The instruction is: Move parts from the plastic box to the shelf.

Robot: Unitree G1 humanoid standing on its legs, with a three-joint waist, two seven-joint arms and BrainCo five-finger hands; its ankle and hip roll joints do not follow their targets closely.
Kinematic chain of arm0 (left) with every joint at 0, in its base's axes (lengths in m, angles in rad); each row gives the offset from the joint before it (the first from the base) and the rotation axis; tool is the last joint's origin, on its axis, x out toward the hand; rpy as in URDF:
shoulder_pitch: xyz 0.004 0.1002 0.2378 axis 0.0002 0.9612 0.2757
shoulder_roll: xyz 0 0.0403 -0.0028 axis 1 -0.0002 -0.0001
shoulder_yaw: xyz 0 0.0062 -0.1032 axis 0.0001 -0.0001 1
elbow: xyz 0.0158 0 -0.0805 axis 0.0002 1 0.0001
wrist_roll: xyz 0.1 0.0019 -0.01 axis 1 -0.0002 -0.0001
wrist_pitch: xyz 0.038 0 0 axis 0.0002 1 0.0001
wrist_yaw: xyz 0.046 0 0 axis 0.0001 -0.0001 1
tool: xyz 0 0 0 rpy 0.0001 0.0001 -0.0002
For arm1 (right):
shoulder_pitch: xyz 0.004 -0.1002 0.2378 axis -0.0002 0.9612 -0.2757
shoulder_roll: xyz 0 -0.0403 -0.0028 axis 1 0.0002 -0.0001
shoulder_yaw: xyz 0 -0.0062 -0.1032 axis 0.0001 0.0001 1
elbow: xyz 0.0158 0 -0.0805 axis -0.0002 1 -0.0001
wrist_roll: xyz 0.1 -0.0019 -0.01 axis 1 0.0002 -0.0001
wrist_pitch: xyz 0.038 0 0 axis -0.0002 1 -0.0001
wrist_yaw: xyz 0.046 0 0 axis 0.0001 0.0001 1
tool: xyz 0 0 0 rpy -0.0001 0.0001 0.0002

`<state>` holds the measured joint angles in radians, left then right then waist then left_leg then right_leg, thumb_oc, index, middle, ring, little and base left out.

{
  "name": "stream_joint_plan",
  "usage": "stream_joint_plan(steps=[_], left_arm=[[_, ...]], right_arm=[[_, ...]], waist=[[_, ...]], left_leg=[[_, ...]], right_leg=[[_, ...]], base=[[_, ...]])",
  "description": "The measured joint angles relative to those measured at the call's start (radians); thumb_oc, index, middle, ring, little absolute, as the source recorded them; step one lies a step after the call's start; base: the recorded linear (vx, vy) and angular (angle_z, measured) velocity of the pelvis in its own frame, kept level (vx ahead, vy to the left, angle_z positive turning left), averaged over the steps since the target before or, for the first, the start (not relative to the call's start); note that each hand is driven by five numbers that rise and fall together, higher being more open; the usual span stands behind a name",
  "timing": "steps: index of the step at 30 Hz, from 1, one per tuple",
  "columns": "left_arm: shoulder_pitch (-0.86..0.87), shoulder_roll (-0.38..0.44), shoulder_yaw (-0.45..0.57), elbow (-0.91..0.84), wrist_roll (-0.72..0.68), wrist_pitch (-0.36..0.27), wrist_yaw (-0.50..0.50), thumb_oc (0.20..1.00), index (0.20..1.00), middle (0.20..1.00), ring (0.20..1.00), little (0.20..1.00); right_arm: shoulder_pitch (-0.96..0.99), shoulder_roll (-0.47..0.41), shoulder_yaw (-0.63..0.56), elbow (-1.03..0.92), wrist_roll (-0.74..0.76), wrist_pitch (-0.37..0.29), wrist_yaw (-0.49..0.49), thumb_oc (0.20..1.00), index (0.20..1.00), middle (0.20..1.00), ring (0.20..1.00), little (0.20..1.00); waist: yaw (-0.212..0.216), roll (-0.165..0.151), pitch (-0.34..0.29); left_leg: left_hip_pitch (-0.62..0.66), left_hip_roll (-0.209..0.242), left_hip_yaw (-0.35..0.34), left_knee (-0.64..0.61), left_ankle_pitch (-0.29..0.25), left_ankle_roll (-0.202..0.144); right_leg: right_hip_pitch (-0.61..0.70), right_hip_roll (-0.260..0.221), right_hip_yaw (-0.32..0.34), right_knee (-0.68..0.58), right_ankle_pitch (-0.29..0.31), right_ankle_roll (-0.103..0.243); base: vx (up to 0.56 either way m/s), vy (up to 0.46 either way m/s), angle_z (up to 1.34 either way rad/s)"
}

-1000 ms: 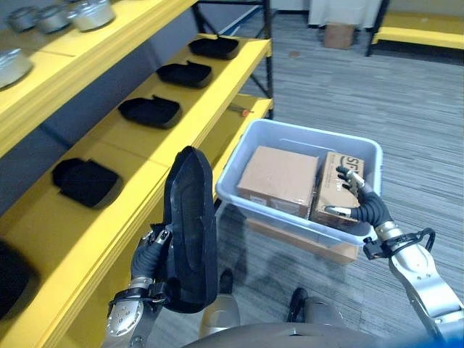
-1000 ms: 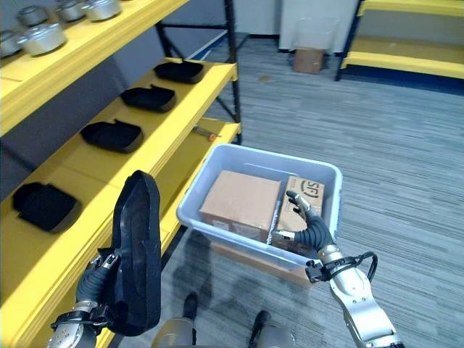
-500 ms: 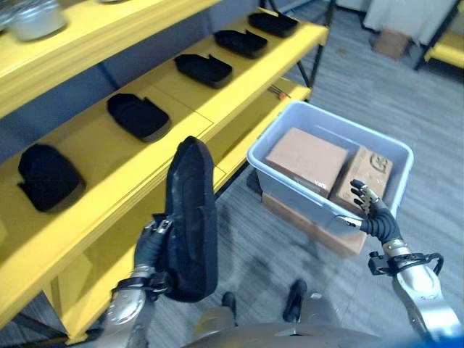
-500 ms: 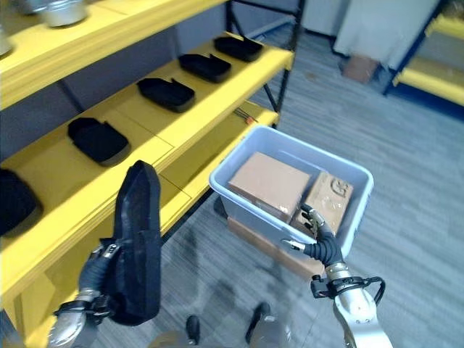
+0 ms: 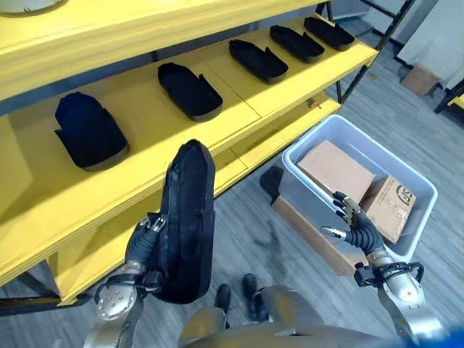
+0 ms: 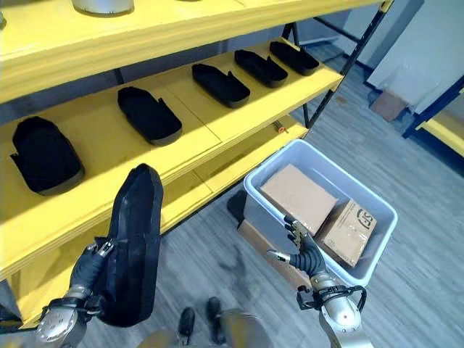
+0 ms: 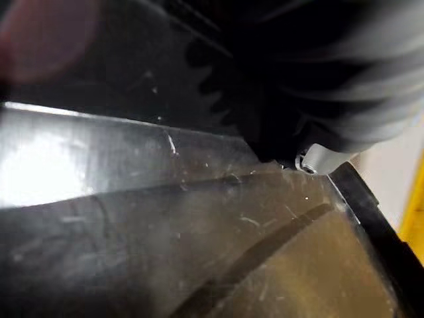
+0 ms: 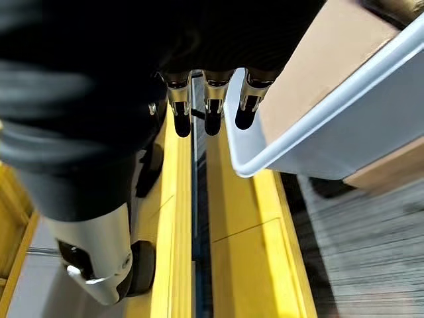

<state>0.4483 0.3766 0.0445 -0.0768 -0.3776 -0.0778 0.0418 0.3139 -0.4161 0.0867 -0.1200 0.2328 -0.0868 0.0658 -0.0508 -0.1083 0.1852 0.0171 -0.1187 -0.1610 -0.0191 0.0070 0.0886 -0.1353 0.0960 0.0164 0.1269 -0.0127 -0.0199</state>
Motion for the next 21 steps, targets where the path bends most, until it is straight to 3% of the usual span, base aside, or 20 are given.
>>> stream_joint_plan(steps=[3,5,9,10,12,13,14,17,18,19,20,21], left_arm=[[-0.004,-0.023,-0.005,-0.018,-0.001,-0.001,0.002,0.200,0.200,0.200,0.200,0.200],[0.000,-0.032,-0.006,-0.025,-0.003,-0.004,-0.001,0.200,0.200,0.200,0.200,0.200],[-0.018,-0.039,-0.009,-0.032,-0.004,-0.007,-0.001,0.200,0.200,0.200,0.200,0.200],[-0.026,-0.041,-0.014,-0.030,-0.005,-0.007,0.000,0.200,0.200,0.200,0.200,0.200],[-0.049,-0.043,-0.037,-0.030,-0.005,-0.007,0.000,0.200,0.200,0.200,0.200,0.200],[-0.073,-0.037,-0.044,-0.028,-0.005,-0.006,-0.009,0.200,0.200,0.200,0.200,0.200],[-0.080,-0.033,-0.039,-0.034,-0.005,-0.007,-0.011,0.200,0.200,0.200,0.200,0.200],[-0.091,-0.042,-0.035,-0.035,-0.005,-0.005,-0.012,0.200,0.200,0.200,0.200,0.200],[-0.087,-0.053,-0.036,-0.031,-0.006,-0.005,-0.011,0.200,0.200,0.200,0.200,0.200],[-0.104,-0.059,-0.038,-0.029,-0.012,-0.005,-0.010,0.200,0.200,0.200,0.200,0.200],[-0.113,-0.059,-0.041,-0.030,-0.024,-0.004,-0.008,0.200,0.200,0.200,0.200,0.200],[-0.111,-0.067,-0.044,-0.029,-0.028,-0.004,-0.003,0.200,0.200,0.200,0.200,0.200]], right_arm=[[-0.026,-0.017,0.022,0.002,0.016,0.000,0.009,1.000,1.000,1.000,1.000,1.000],[-0.042,-0.032,0.035,0.003,0.020,0.000,0.011,1.000,1.000,1.000,1.000,1.000],[-0.035,-0.037,0.015,0.003,0.030,-0.001,0.008,1.000,1.000,1.000,1.000,1.000],[-0.034,-0.044,0.007,0.003,0.030,-0.001,0.006,1.000,1.000,1.000,1.000,1.000],[-0.029,-0.086,0.005,0.004,0.029,0.000,0.001,1.000,1.000,1.000,1.000,1.000],[-0.043,-0.086,-0.003,0.014,0.029,0.005,-0.013,1.000,1.000,1.000,1.000,1.000],[-0.055,-0.074,-0.004,0.013,0.029,0.007,-0.016,1.000,1.000,1.000,1.000,1.000],[-0.072,-0.056,-0.024,0.008,0.029,0.007,-0.027,1.000,1.000,1.000,1.000,1.000],[-0.074,-0.056,-0.042,0.009,0.029,0.006,-0.031,1.000,1.000,1.000,1.000,1.000],[-0.070,-0.056,-0.061,0.027,0.029,0.004,-0.034,1.000,1.000,1.000,1.000,1.000],[-0.054,-0.056,-0.077,0.041,0.029,0.005,-0.040,1.000,1.000,1.000,1.000,1.000],[-0.047,-0.070,-0.085,0.039,0.029,0.006,-0.048,1.000,1.000,1.000,1.000,1.000]], waist=[[0.014,0.055,0.011],[0.035,0.071,0.015],[0.035,0.079,0.013],[0.042,0.085,0.022],[0.035,0.093,0.042],[-0.005,0.068,0.063],[-0.006,0.048,0.074],[-0.008,0.038,0.080],[-0.009,0.044,0.081],[-0.014,0.050,0.080],[-0.031,0.063,0.077],[-0.039,0.087,0.082]], left_leg=[[0.012,0.000,-0.006,-0.006,-0.001,-0.003],[0.036,-0.002,-0.012,-0.017,-0.004,-0.007],[0.017,-0.018,-0.051,0.034,-0.045,-0.071],[0.000,-0.025,-0.059,0.057,-0.058,-0.101],[-0.009,-0.018,-0.013,0.088,-0.101,-0.130],[-0.067,0.034,0.154,0.188,-0.156,-0.126],[-0.087,0.092,0.223,0.239,-0.161,-0.121],[-0.090,0.274,0.170,0.280,-0.147,-0.147],[-0.085,0.338,0.166,0.253,-0.139,-0.155],[-0.085,0.385,0.155,0.236,-0.117,-0.193],[-0.088,0.435,0.186,0.214,-0.096,-0.210],[-0.087,0.456,0.182,0.175,-0.049,-0.171]], right_leg=[[0.051,0.002,0.003,-0.084,0.033,-0.002],[0.099,-0.003,-0.004,-0.127,0.047,-0.010],[0.130,-0.022,-0.055,-0.148,0.044,-0.025],[0.130,-0.032,-0.081,-0.138,0.039,-0.033],[0.129,-0.050,-0.109,-0.108,0.024,-0.054],[0.119,-0.111,-0.190,-0.085,0.006,-0.077],[0.114,-0.129,-0.202,-0.081,0.002,-0.078],[0.119,-0.155,-0.242,-0.075,-0.011,-0.075],[0.120,-0.181,-0.261,-0.055,-0.017,-0.045],[0.116,-0.195,-0.291,-0.029,-0.020,-0.024],[0.115,-0.201,-0.317,-0.010,-0.047,-0.018],[0.113,-0.223,-0.323,0.026,-0.063,0.005]], base=[[0.03,-0.059,0.10],[0.00,-0.007,0.10],[-0.05,0.019,0.41],[-0.07,0.029,0.62],[-0.08,0.062,0.91],[-0.03,0.097,1.24],[0.04,0.100,1.18],[0.03,0.124,0.50],[0.03,0.170,0.79],[0.00,0.150,0.87],[0.01,0.266,0.91],[0.01,0.277,0.76]])
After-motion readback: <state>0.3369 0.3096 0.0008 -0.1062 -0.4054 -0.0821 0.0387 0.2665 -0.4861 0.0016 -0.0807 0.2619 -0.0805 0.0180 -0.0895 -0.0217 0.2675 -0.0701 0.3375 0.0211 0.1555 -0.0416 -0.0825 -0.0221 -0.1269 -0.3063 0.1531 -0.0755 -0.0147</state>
